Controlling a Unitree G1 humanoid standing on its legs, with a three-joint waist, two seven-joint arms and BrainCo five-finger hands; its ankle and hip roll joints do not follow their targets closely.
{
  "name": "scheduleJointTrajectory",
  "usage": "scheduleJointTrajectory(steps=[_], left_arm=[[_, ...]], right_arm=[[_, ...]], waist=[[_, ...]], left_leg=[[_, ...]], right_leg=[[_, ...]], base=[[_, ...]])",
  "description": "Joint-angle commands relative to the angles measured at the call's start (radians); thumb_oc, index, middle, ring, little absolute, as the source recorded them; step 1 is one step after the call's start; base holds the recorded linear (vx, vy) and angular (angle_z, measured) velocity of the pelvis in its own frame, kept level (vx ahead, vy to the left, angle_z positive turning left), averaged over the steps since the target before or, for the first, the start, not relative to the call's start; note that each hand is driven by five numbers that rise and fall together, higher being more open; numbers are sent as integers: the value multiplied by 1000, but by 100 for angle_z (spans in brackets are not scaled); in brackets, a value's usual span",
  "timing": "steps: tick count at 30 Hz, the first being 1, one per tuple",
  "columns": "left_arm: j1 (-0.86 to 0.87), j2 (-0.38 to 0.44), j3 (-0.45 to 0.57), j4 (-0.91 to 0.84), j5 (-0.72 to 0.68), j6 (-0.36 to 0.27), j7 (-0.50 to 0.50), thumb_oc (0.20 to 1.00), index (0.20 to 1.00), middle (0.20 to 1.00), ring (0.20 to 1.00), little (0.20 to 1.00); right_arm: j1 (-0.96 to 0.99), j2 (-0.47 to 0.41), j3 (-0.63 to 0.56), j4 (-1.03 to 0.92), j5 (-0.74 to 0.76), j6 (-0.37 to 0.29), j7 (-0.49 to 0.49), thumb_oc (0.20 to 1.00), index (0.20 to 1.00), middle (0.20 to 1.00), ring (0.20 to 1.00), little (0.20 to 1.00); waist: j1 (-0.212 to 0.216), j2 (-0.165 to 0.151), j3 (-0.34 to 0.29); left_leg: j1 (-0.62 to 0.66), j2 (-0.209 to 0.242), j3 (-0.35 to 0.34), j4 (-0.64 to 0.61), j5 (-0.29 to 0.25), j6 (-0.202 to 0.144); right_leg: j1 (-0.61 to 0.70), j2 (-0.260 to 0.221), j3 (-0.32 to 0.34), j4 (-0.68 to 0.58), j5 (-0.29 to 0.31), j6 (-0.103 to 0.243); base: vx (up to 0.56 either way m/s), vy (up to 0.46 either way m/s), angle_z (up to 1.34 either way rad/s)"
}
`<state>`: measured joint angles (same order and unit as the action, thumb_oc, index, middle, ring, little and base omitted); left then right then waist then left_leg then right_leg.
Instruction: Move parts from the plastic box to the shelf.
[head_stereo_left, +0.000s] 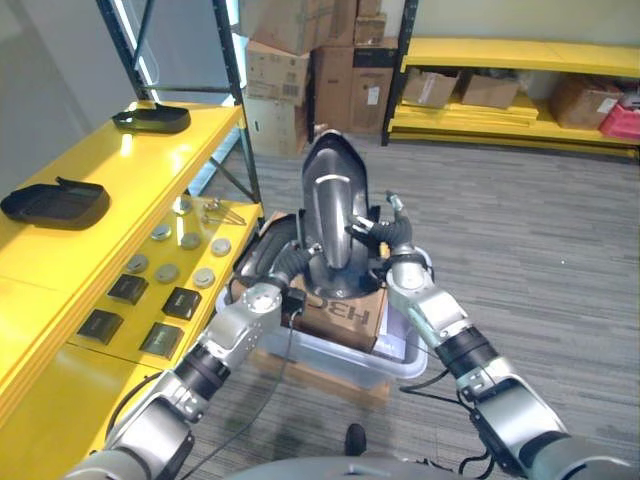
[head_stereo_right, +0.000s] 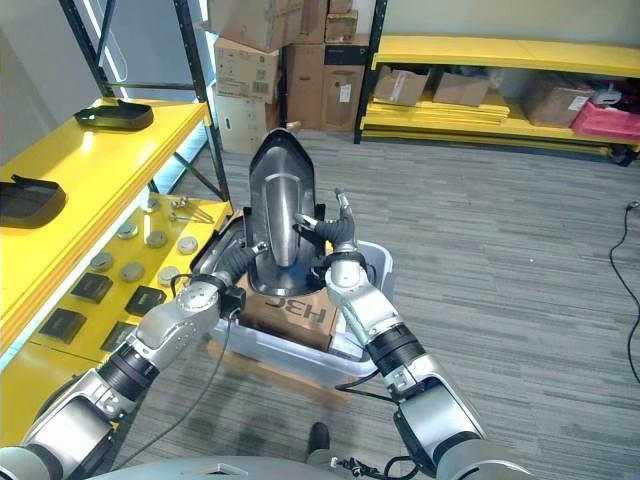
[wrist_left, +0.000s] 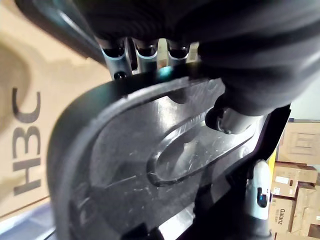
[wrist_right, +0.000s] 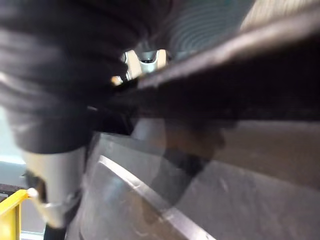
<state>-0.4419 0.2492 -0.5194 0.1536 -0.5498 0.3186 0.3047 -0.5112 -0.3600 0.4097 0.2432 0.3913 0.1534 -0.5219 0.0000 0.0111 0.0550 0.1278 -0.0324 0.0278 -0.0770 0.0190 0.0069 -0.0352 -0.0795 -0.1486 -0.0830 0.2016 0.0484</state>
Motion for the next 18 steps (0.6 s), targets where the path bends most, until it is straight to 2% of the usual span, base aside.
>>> scheduleJointTrajectory(steps=[1, 5, 7, 10, 12, 14, 18], left_arm=[[-43, -4, 90, -105, 58, -175, 4, 200, 200, 200, 200, 200], [42, 94, 229, -163, 58, -207, -3, 200, 200, 200, 200, 200], [69, 118, 267, -178, 63, -218, 0, 200, 200, 200, 200, 200], [177, 167, 389, -226, 71, -244, -10, 200, 200, 200, 200, 200], [238, 178, 453, -252, 90, -251, -18, 200, 200, 200, 200, 200], [333, 193, 557, -293, 121, -284, -5, 200, 200, 200, 200, 200], [402, 201, 641, -335, 126, -314, 21, 200, 200, 200, 200, 200]], right_arm=[[10, -5, -94, -67, 44, -67, 10, 1000, 1000, 1000, 1000, 1000], [123, -79, -233, -60, 39, -92, 28, 1000, 1000, 1000, 1000, 1000], [157, -92, -267, -62, 36, -95, 22, 1000, 1000, 1000, 1000, 1000], [274, -120, -379, -73, 35, -106, 48, 1000, 1000, 1000, 1000, 1000], [333, -116, -426, -82, 19, -102, 68, 1000, 1000, 1000, 1000, 1000], [403, -96, -476, -89, 2, -85, 92, 1000, 1000, 1000, 1000, 1000], [444, -65, -483, -95, -28, -76, 134, 1000, 1000, 1000, 1000, 1000]], waist=[[32, 5, -46], [41, 5, -50], [44, 5, -51], [52, 5, -47], [58, 5, -44], [70, 7, -39], [91, 7, -30]], left_leg=[[-30, 5, 28, -10, 4, 12], [-32, 5, 22, -10, 6, 12], [-35, 5, 20, -10, 6, 13], [-38, -1, 3, -10, 5, 17], [-41, -4, -6, -10, 5, 19], [-51, -11, -23, -10, 8, 22], [-66, -24, -52, -10, 12, 25]], right_leg=[[94, 0, -32, -4, -112, 58], [94, -1, -41, -4, -113, 61], [94, -2, -44, -4, -114, 61], [95, -2, -44, -4, -116, 63], [96, -4, -46, -4, -117, 64], [94, -10, -56, -4, -117, 68], [97, -26, -72, -4, -116, 75]], base=[[0, 0, 0], [0, 0, 0], [0, 0, 0], [0, 0, 0], [-17, 15, 0], [-63, 51, -1], [-44, 32, 5]])
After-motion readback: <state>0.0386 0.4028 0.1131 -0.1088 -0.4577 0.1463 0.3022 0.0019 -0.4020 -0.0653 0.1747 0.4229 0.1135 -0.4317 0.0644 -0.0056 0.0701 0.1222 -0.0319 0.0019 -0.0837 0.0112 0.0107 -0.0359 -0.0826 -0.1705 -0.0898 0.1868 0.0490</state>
